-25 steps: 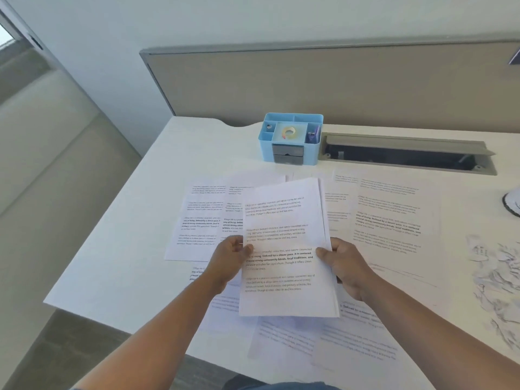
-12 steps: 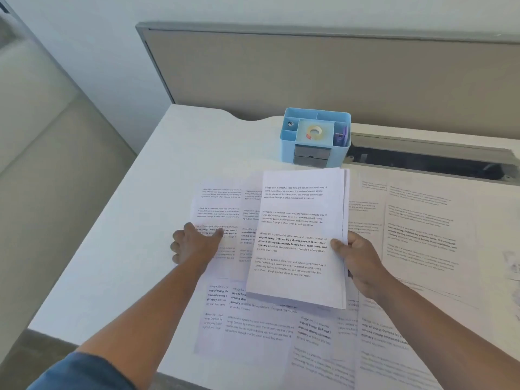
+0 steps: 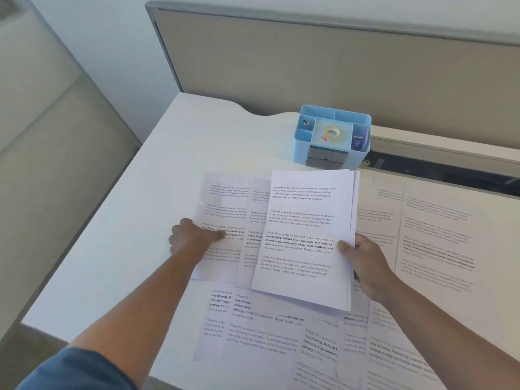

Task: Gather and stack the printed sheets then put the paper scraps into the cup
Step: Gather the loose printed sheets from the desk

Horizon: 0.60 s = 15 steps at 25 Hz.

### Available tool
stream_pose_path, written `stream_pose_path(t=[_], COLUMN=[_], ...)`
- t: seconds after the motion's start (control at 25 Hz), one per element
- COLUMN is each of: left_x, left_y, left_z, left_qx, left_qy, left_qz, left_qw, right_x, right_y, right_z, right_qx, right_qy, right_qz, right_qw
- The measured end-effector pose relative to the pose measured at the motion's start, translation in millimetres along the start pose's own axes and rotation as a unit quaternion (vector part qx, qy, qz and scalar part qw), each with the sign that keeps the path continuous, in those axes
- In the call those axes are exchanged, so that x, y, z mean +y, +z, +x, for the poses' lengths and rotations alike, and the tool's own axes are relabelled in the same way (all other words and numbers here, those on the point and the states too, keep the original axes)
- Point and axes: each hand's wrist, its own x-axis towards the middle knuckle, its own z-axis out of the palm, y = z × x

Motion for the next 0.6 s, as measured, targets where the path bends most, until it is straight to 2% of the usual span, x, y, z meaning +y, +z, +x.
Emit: stream_pose_path(t=[0.08,0.2,0.28,0.44,0.6], left_x=[0.2,3.7,10.0,24.9,39.4], left_y=[-0.6,-3.3,-10.8,-37.6,-69.8], left_z=[-1.8,-4.4,-10.1,-36.1,-75.7], left_qx=[0.004,-0.013,-0.01,-0.014,0.033], left_qy=[0.009,0.032,0.055,0.134,0.219], left_qz=[0.0,-0.105,-0.126,-0.109,-0.014], left_qw=[1.0,0.994,0.99,0.985,0.975], right_x=[1.1,2.8,2.6,0.3,0.6], right_y=[0.2,-0.6,-1.1,-1.9,-3.4], right_z=[0.4,-0.8,-3.8,-15.1,-29.2], right_qx=[-0.003,-0.005,-0.005,-0.004,0.008], right_qy=[0.001,0.003,-0.001,-0.017,-0.033], right_qz=[0.001,0.005,0.004,0.003,-0.015], right_qw=[1.0,1.0,1.0,1.0,0.999])
